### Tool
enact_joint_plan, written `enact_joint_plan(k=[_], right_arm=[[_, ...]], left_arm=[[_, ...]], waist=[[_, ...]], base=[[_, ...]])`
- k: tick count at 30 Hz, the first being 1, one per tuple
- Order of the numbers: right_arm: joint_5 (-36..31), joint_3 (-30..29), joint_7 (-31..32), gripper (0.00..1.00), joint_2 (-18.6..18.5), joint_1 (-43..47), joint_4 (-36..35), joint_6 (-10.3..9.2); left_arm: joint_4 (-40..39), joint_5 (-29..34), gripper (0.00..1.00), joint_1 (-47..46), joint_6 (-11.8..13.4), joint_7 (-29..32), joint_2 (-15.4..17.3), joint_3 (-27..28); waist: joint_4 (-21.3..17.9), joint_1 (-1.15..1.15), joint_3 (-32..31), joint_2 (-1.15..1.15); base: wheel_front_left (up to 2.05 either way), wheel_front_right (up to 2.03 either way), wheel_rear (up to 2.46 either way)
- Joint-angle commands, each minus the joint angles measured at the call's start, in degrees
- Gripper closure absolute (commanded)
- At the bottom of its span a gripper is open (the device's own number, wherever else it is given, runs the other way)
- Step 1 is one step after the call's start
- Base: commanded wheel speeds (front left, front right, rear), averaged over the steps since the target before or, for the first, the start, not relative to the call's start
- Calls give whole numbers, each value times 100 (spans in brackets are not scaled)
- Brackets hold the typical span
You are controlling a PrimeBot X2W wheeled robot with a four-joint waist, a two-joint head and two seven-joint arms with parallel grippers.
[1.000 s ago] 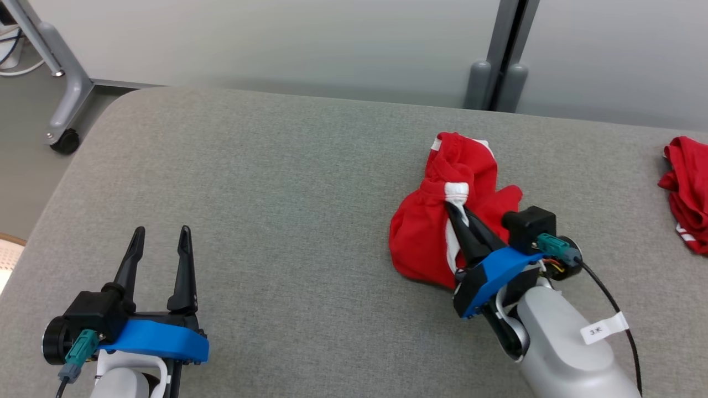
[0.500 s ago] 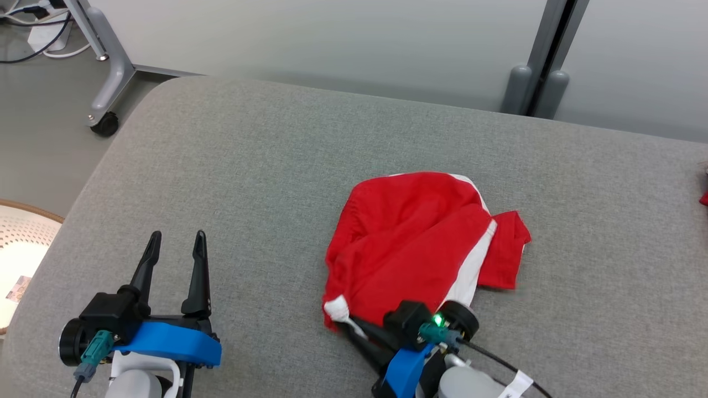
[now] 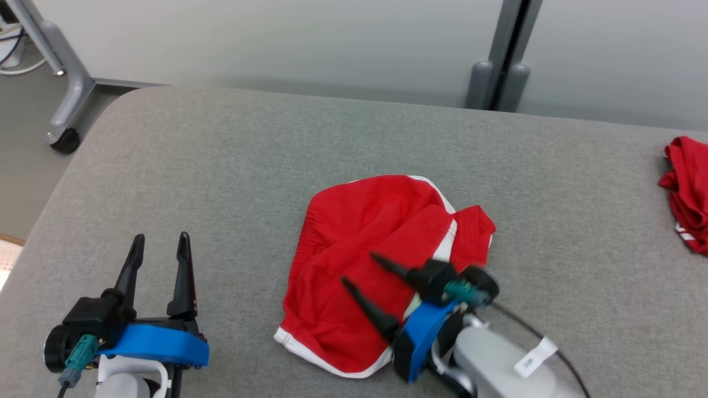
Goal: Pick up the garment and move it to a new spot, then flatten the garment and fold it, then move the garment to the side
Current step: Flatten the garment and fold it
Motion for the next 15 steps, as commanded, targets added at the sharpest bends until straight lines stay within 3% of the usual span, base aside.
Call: enact_joint_plan(k=[1,8,15], right_arm=[[-154,-298,-29,0,-29,-152,-48,1],[-900,-1804,-32,0,-248,-274,-40,1],[-1287,-2472,22,0,-214,-407,652,1]], left_arm=[[-28,35,0,23,-27,-23,25,36],[-146,101,0,47,-33,-23,-27,112],[-133,87,0,-65,-40,-23,-88,40]], waist=[[-78,0,-26,0],[-171,0,25,0],[1,0,161,0]], base=[[0,0,0],[0,0,0],[0,0,0]])
